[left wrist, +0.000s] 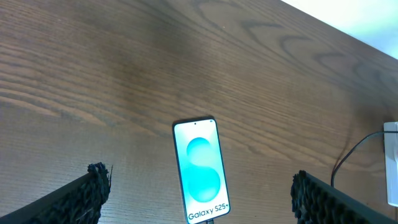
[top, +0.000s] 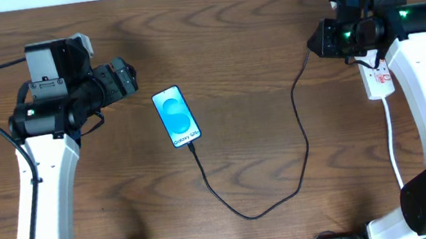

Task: Plug charger to phone and switch on socket
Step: 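Release the phone with the left gripper and retract both arms, then move the right gripper over the white power strip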

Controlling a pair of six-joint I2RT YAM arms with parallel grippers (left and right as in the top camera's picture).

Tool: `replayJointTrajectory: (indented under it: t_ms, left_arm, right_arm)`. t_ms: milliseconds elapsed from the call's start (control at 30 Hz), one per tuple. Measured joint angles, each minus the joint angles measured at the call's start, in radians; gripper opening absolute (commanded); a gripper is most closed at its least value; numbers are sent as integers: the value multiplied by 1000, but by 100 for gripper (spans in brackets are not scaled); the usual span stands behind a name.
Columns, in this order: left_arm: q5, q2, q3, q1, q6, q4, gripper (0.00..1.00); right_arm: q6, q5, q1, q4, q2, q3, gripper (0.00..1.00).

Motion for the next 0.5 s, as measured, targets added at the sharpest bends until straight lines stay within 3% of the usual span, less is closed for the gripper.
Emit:
replayJointTrajectory:
  t_ms: [500]
  left_arm:
    - [0, 0, 0, 0, 0, 0, 95]
  right_arm:
    - [0, 0, 0, 0, 0, 0, 18]
